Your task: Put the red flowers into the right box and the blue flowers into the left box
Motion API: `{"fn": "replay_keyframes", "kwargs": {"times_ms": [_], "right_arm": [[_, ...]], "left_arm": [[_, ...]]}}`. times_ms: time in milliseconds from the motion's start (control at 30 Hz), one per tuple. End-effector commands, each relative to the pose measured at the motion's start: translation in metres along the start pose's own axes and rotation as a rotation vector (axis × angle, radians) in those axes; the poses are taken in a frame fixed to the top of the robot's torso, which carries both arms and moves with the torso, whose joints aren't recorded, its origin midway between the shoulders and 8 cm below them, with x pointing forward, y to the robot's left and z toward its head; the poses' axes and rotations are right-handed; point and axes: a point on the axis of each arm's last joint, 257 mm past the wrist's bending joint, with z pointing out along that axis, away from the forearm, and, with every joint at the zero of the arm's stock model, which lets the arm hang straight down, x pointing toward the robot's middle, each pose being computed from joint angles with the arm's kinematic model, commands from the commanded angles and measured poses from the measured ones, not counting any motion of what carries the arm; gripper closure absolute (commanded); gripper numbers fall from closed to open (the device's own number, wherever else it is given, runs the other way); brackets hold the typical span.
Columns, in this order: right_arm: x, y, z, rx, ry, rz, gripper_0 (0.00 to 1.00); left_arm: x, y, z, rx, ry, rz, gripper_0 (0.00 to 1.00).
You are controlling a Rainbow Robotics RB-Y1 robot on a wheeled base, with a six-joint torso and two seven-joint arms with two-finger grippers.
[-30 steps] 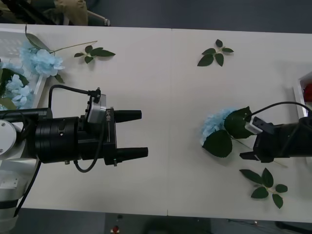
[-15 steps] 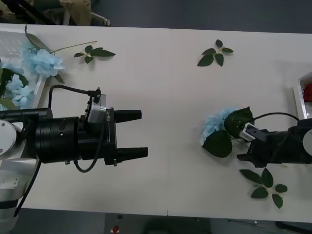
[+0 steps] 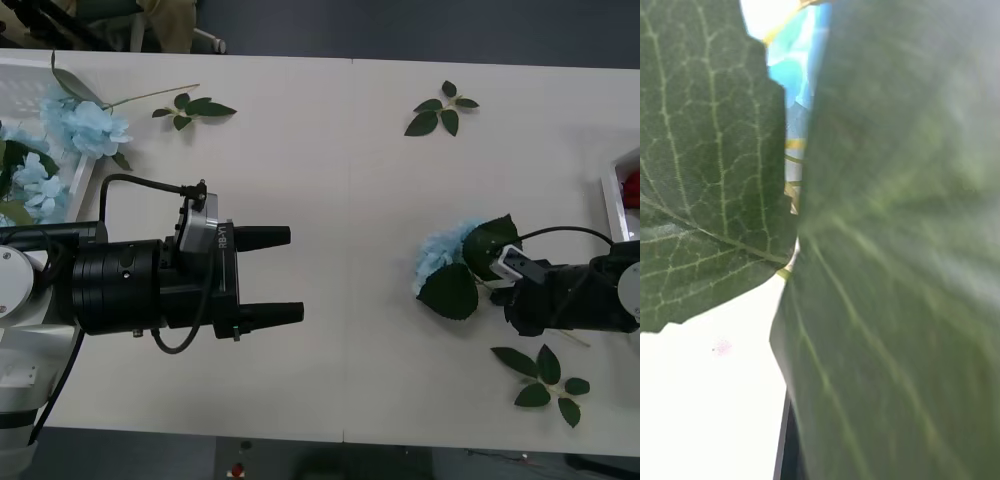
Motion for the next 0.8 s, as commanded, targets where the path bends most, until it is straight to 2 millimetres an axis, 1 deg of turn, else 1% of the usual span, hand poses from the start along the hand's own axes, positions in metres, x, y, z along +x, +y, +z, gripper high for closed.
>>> {"fn": "replay_keyframes", "kwargs": {"times_ms": [33,100,133,233,267,333,400,433,533,600,633,700,800], "right_arm": [[-0.017,0.005,0.001,-0.035,-0.038,0.068,1.0],[-0.035,0.008,-0.009,-0.075,-0.087,0.113,1.0],[-0.041,0.008,-0.013,-0.086,-0.104,0.127,1.0],[-0.074,0.005,-0.047,-0.117,-0.211,0.165,1.0],[-0.079,0.003,-0.055,-0.118,-0.232,0.172,1.0],[-0.105,0.008,-0.083,-0.145,-0.323,0.186,1.0],[-0.126,0.011,-0.107,-0.167,-0.409,0.204,1.0],[-0.131,0.012,-0.113,-0.173,-0.435,0.212,1.0],[-0.163,0.017,-0.143,-0.201,-0.569,0.21,1.0],[-0.183,0.02,-0.159,-0.218,-0.654,0.211,1.0],[-0.185,0.022,-0.162,-0.229,-0.67,0.212,1.0],[-0.2,0.028,-0.172,-0.249,-0.737,0.203,1.0],[-0.222,0.039,-0.176,-0.283,-0.823,0.185,1.0]], "left_arm": [[-0.01,-0.003,-0.003,0.015,0.012,0.059,0.0],[-0.01,-0.003,-0.003,0.015,0.012,0.059,0.0],[-0.01,-0.003,-0.003,0.015,0.012,0.059,0.0],[-0.01,-0.003,-0.003,0.015,0.012,0.059,0.0],[-0.01,-0.003,-0.003,0.015,0.012,0.059,0.0],[-0.01,-0.003,-0.003,0.015,0.012,0.059,0.0],[-0.01,-0.003,-0.003,0.015,0.012,0.059,0.0],[-0.01,-0.003,-0.003,0.015,0.012,0.059,0.0],[-0.01,-0.003,-0.003,0.015,0.012,0.059,0.0],[-0.01,-0.003,-0.003,0.015,0.012,0.059,0.0],[-0.01,-0.003,-0.003,0.015,0.012,0.059,0.0],[-0.01,-0.003,-0.003,0.015,0.012,0.059,0.0],[-0.01,-0.003,-0.003,0.015,0.012,0.059,0.0]]}}
